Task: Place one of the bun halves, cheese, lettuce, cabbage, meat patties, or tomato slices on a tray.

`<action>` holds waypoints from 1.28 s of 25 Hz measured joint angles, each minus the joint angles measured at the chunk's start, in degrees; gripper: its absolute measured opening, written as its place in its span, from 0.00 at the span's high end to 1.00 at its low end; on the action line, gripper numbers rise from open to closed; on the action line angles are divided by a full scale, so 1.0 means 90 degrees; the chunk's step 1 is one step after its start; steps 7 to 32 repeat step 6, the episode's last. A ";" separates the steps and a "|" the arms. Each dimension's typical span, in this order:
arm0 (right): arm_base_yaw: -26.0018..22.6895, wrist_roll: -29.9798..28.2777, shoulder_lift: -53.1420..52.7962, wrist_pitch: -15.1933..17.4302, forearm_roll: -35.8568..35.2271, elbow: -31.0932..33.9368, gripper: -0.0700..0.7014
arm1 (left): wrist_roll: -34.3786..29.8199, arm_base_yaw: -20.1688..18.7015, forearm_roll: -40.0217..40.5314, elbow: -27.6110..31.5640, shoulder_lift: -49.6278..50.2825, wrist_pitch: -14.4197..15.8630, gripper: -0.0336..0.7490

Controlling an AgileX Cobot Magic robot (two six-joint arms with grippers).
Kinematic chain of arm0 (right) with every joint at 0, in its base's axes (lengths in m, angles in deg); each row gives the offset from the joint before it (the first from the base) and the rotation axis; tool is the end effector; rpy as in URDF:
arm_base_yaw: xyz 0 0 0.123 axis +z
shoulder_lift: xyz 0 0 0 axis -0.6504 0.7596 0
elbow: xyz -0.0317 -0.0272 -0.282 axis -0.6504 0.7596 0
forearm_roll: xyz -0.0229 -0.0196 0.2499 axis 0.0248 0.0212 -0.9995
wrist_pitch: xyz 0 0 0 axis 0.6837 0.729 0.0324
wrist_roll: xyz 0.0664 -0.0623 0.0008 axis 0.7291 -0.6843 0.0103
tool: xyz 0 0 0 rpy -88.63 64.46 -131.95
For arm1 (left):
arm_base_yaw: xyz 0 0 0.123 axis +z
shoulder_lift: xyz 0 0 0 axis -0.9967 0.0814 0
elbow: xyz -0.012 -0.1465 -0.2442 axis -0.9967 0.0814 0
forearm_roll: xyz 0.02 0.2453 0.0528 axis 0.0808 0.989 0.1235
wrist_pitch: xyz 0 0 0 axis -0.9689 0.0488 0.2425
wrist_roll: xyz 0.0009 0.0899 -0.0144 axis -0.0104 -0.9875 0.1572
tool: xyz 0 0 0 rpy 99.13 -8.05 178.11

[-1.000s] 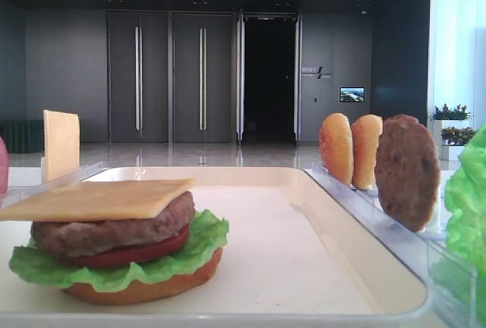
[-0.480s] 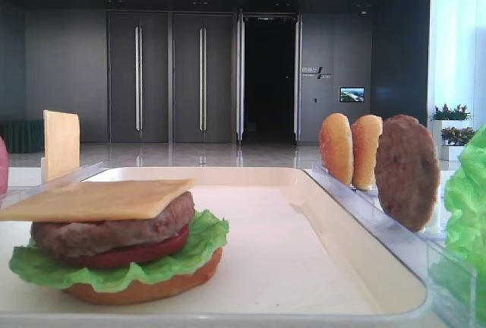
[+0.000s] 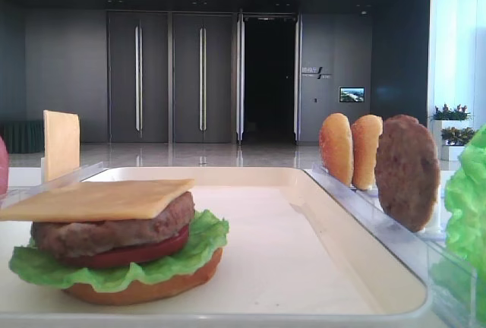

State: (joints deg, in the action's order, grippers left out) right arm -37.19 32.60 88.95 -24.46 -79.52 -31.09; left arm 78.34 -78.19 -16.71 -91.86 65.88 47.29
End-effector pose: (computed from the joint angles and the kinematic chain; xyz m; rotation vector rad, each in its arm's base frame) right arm -0.0090 -0.0067 0.2710 0.0408 2.1116 0.0004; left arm -0.0063 -0.0044 0.2659 -0.0252 2.1093 0.0790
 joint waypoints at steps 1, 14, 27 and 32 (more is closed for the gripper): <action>0.0000 0.0000 0.0000 0.0000 0.0000 0.0000 0.51 | 0.0000 0.0000 0.0000 0.0000 0.0000 0.0000 0.53; 0.0000 0.0000 0.0000 0.0000 0.0000 0.0000 0.51 | 0.0000 0.0000 0.0000 0.0008 0.0000 0.0000 0.53; 0.0000 0.0000 0.0000 0.0000 0.0000 0.0000 0.51 | 0.0000 0.0000 0.0000 0.0008 0.0000 0.0000 0.53; 0.0000 0.0000 0.0000 0.0000 0.0000 0.0000 0.51 | 0.0000 0.0000 0.0000 0.0008 0.0000 0.0000 0.53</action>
